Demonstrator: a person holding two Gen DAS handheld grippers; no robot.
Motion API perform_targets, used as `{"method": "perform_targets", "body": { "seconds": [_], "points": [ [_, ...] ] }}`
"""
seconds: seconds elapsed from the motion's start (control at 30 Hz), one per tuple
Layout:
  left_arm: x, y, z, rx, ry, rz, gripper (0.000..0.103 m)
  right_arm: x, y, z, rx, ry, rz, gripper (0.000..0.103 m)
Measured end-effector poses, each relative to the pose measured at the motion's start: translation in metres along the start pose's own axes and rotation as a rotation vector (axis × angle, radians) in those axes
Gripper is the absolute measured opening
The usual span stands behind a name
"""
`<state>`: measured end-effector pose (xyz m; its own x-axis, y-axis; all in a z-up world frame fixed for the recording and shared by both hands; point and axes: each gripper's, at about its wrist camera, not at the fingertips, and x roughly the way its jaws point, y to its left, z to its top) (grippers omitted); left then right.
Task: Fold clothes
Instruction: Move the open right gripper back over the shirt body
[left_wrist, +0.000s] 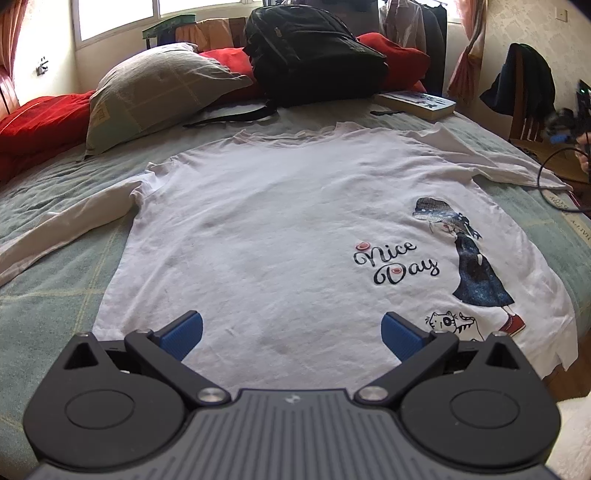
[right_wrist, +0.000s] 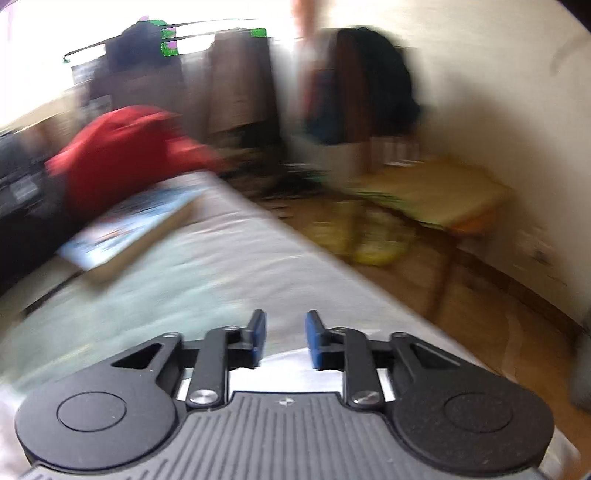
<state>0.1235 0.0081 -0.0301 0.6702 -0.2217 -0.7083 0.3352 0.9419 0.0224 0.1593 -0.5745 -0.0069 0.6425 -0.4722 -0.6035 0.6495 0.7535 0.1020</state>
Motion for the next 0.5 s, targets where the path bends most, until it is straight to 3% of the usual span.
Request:
{"method": "perform_targets", "body": {
  "seconds": [0.03,0.1,0.2,0.37,0.5],
  "points": [
    [0.000,-0.001,0.000,0.002,0.000,-0.002,0.102,0.001,0.014,-0.002,-0.039,0.019,0.073,0.044],
    [0.000,-0.003,0.000,0.004,0.004,0.001,0.102,0.007,0.045,-0.008,-0.127,0.071,0.213,0.045],
    [0.000,-0.003,-0.001,0.001,0.009,0.007,0.102,0.023,0.092,-0.022,-0.297,0.132,0.318,0.045],
    [-0.001,0.000,-0.002,-0.016,0.016,0.016,0.102,0.046,0.137,-0.041,-0.548,0.198,0.379,0.045],
    [0.004,0.001,-0.003,-0.024,0.030,0.016,0.102,0.056,0.145,-0.050,-0.669,0.197,0.368,0.045]
  ]
}}
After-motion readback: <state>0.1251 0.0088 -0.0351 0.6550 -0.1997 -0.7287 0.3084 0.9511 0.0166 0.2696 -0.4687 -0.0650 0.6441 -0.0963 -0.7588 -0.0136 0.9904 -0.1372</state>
